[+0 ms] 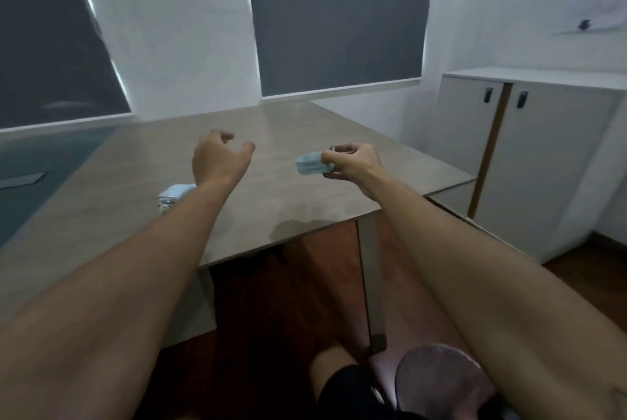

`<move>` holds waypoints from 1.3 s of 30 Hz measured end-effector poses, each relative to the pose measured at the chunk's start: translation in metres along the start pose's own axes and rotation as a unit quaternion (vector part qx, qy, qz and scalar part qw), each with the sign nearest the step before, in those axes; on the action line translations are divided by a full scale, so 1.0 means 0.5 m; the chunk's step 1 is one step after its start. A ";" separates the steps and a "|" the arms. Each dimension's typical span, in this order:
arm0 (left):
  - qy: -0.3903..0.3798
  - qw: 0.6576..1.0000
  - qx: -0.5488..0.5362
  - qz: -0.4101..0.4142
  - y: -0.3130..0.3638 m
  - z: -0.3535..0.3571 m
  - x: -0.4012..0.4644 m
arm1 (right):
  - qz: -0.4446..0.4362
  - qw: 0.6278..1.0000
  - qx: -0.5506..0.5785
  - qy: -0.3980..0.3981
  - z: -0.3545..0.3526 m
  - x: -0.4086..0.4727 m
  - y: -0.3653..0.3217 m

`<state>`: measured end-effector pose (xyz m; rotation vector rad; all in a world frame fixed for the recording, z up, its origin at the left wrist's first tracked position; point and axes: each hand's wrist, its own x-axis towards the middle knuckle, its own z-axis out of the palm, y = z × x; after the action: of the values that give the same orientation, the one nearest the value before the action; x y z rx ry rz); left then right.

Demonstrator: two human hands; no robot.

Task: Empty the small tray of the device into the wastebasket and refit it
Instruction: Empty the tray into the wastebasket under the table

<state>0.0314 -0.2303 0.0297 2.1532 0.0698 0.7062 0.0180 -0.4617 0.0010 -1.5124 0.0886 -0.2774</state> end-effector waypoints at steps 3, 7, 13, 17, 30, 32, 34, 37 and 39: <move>-0.049 0.997 -0.063 0.017 0.081 0.074 -0.051 | 0.004 0.999 -0.001 0.050 -0.090 -0.021 -0.001; -0.156 0.979 -0.131 0.017 0.150 0.174 -0.155 | 0.030 0.994 -0.015 0.102 -0.206 -0.076 0.028; -0.316 0.932 -0.178 -0.016 0.157 0.321 -0.310 | 0.081 0.984 0.001 0.159 -0.376 -0.171 0.111; -0.343 0.923 -0.167 -0.048 0.114 0.403 -0.397 | 0.122 0.976 0.007 0.178 -0.471 -0.236 0.193; -0.477 0.866 -0.018 -0.151 -0.093 0.673 -0.655 | 0.297 0.943 -0.014 0.153 -0.631 -0.299 0.566; -0.503 0.851 0.023 -0.151 -0.127 0.705 -0.686 | 0.322 0.935 -0.019 0.145 -0.641 -0.306 0.616; -0.520 0.840 0.047 -0.146 -0.163 0.731 -0.721 | 0.358 0.925 -0.045 0.122 -0.654 -0.312 0.667; -0.524 0.837 0.058 -0.149 -0.213 0.754 -0.776 | 0.402 0.908 -0.073 0.090 -0.678 -0.328 0.744; -0.517 0.836 0.082 -0.163 -0.240 0.765 -0.801 | 0.416 0.903 -0.084 0.073 -0.686 -0.342 0.791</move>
<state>-0.0869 -0.5412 -0.4292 2.3273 -0.0845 -0.7284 -0.1763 -0.7414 -0.4319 -1.4856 0.8751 0.3156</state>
